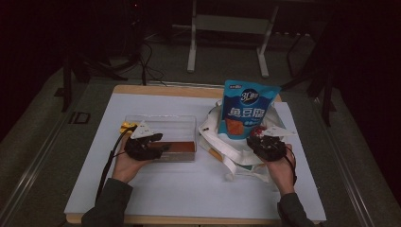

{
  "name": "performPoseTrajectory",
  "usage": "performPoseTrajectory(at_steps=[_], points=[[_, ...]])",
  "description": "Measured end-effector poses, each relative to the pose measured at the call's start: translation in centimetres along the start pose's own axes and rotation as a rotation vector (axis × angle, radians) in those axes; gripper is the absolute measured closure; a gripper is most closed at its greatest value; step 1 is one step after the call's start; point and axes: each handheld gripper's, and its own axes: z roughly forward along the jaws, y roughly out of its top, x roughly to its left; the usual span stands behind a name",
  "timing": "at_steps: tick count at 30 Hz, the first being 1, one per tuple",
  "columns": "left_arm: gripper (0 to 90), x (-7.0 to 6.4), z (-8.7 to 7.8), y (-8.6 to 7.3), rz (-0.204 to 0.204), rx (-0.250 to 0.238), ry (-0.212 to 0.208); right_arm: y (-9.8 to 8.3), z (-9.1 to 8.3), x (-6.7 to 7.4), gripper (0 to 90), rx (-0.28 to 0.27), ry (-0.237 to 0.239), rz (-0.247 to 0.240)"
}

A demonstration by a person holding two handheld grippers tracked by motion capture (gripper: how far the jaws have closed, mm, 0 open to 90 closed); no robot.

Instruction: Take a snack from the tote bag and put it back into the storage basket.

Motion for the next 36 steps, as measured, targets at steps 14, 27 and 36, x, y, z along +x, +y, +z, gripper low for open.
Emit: performPoseTrajectory(at_steps=[14,27,36], points=[[58.4,-2.7,0.7,-0.7,0.074,-0.008,-0.082,1.9,0.2,-2.0,66.0,0.015,-0.051,0.02],[57.6,-4.4,1.4,-1.5,0.104,0.009,-0.118,4.0,-0.1,-3.9,54.1,0.017,-0.099,0.08],[56.6,-4.9,2.0,-2.3,0.115,0.027,-0.149,5.9,-0.1,-4.9,40.2,-0.033,-0.12,0.099]])
